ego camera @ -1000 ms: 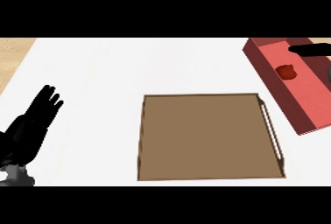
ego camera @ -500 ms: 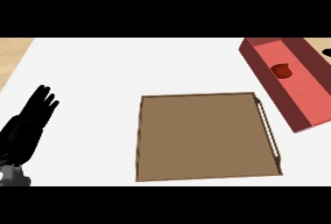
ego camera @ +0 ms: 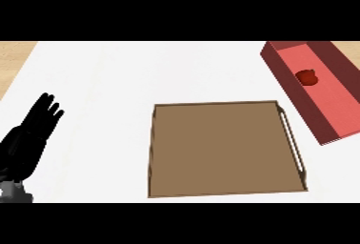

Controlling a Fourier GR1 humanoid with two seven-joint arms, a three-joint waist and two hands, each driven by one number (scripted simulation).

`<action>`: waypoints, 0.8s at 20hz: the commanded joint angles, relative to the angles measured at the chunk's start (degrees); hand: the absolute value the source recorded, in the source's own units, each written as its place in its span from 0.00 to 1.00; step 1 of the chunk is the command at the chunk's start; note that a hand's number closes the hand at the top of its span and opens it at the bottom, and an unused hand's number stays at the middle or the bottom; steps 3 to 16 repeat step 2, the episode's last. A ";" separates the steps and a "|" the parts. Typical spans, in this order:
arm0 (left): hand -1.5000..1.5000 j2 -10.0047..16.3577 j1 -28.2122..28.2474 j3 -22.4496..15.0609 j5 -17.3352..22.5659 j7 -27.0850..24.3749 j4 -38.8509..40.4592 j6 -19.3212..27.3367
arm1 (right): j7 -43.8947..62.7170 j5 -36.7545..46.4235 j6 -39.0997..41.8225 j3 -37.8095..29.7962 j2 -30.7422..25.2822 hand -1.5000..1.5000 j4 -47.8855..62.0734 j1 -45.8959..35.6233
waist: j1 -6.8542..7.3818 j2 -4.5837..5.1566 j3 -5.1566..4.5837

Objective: Pick the bell pepper from the tray and place it in the cardboard box

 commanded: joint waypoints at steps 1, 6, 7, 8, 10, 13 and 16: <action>0.50 -0.46 -0.67 -0.30 -0.15 1.31 -1.28 -0.03 | 2.72 -3.69 3.01 0.66 0.26 0.00 -8.58 6.55 | -0.02 -0.01 -0.01; 0.50 1.73 1.34 2.63 2.66 -0.25 -0.10 -3.83 | 0.21 -3.65 2.10 0.28 -1.07 0.00 -4.22 5.98 | 0.31 0.08 0.00; 0.50 1.73 1.34 2.63 2.66 -0.25 -0.10 -3.83 | 0.21 -3.65 2.10 0.28 -1.07 0.00 -4.22 5.98 | 0.31 0.08 0.00; 0.50 1.73 1.34 2.63 2.66 -0.25 -0.10 -3.83 | 0.21 -3.65 2.10 0.28 -1.07 0.00 -4.22 5.98 | 0.31 0.08 0.00; 0.50 1.73 1.34 2.63 2.66 -0.25 -0.10 -3.83 | 0.21 -3.65 2.10 0.28 -1.07 0.00 -4.22 5.98 | 0.31 0.08 0.00; 0.50 1.73 1.34 2.63 2.66 -0.25 -0.10 -3.83 | 0.21 -3.65 2.10 0.28 -1.07 0.00 -4.22 5.98 | 0.31 0.08 0.00; 0.50 1.73 1.34 2.63 2.66 -0.25 -0.10 -3.83 | 0.21 -3.65 2.10 0.28 -1.07 0.00 -4.22 5.98 | 0.31 0.08 0.00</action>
